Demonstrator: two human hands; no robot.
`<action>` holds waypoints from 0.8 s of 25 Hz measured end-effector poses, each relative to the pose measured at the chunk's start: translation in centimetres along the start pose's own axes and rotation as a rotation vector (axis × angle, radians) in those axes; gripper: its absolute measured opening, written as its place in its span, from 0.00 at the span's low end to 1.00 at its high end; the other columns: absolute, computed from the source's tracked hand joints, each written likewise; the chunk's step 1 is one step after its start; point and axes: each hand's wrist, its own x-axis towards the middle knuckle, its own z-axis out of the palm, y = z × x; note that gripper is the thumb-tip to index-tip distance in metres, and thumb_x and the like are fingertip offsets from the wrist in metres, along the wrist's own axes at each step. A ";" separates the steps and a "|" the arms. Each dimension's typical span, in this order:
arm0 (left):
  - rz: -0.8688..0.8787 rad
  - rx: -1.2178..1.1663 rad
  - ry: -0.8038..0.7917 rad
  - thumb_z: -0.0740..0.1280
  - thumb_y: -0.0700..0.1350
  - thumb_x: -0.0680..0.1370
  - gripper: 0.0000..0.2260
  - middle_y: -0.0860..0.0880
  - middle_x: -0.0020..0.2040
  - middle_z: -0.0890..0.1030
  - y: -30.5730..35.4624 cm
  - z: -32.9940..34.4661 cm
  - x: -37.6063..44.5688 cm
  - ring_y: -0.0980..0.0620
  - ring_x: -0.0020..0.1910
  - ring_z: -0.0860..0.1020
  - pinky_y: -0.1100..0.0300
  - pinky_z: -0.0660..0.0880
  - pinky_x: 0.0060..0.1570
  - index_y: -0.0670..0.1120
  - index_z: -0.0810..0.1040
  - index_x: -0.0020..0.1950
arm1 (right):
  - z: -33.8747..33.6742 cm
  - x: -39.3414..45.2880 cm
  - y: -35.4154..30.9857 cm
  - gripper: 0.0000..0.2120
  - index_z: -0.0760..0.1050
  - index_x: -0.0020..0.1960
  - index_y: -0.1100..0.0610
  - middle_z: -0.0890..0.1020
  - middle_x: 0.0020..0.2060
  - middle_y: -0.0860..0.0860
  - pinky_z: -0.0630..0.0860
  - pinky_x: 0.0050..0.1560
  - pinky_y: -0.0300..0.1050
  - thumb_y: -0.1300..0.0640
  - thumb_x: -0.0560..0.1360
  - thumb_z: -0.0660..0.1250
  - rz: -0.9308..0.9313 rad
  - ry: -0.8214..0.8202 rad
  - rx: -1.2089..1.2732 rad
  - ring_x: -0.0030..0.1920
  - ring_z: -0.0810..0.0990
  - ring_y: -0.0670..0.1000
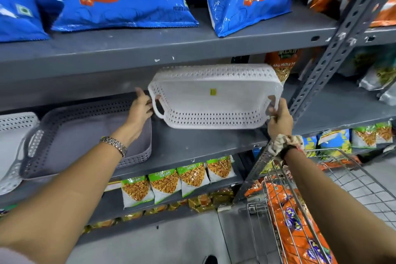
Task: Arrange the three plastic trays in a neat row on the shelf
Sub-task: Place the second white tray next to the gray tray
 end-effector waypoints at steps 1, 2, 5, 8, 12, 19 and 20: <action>-0.015 -0.016 -0.025 0.41 0.61 0.80 0.31 0.52 0.56 0.79 -0.2 -0.1 -0.1 0.50 0.60 0.76 0.51 0.67 0.68 0.44 0.71 0.68 | 0.2 0.2 0.2 0.26 0.70 0.61 0.57 0.77 0.43 0.58 0.70 0.44 0.37 0.76 0.68 0.51 0.037 -0.011 0.025 0.42 0.74 0.50; -0.025 -0.021 -0.043 0.42 0.62 0.79 0.31 0.53 0.56 0.78 -0.4 -0.1 -0.3 0.51 0.60 0.76 0.50 0.68 0.67 0.45 0.70 0.68 | 0.4 0.3 0.4 0.23 0.69 0.61 0.56 0.79 0.44 0.58 0.71 0.46 0.38 0.73 0.71 0.52 0.071 -0.022 0.045 0.43 0.74 0.50; -0.002 0.018 -0.029 0.54 0.51 0.81 0.15 0.55 0.52 0.79 -0.6 0.1 -0.3 0.48 0.60 0.77 0.50 0.73 0.63 0.48 0.75 0.60 | 0.7 1.0 1.3 0.19 0.69 0.62 0.56 0.81 0.48 0.58 0.77 0.44 0.47 0.61 0.72 0.55 0.154 -0.055 0.123 0.40 0.77 0.53; 0.074 0.245 -0.061 0.61 0.34 0.78 0.21 0.55 0.55 0.78 -0.5 0.5 -0.2 0.51 0.57 0.77 0.51 0.70 0.67 0.46 0.68 0.70 | 1.1 3.2 1.4 0.18 0.67 0.64 0.58 0.78 0.39 0.55 0.74 0.34 0.33 0.66 0.75 0.55 0.247 -0.097 0.069 0.31 0.74 0.45; 0.124 0.558 -0.019 0.61 0.32 0.76 0.30 0.49 0.72 0.70 -1.2 0.8 1.0 0.48 0.70 0.69 0.53 0.66 0.68 0.51 0.59 0.75 | 2.8 6.1 2.4 0.17 0.66 0.63 0.61 0.79 0.50 0.57 0.75 0.40 0.42 0.69 0.75 0.54 0.307 -0.230 0.026 0.44 0.81 0.54; 0.062 0.889 -0.004 0.57 0.34 0.77 0.18 0.40 0.64 0.77 -2.9 1.4 3.7 0.41 0.61 0.76 0.52 0.74 0.61 0.41 0.68 0.68 | 5.6 8.9 4.8 0.19 0.76 0.56 0.57 0.79 0.56 0.63 0.73 0.46 0.48 0.71 0.74 0.54 0.298 -0.338 -0.034 0.54 0.77 0.59; 0.051 0.932 0.002 0.56 0.35 0.77 0.17 0.39 0.62 0.77 -3.1 1.6 4.1 0.40 0.60 0.76 0.52 0.75 0.57 0.40 0.69 0.66 | 5.9 9.3 5.3 0.17 0.77 0.48 0.51 0.80 0.53 0.64 0.75 0.49 0.50 0.70 0.74 0.56 0.281 -0.350 -0.056 0.52 0.77 0.59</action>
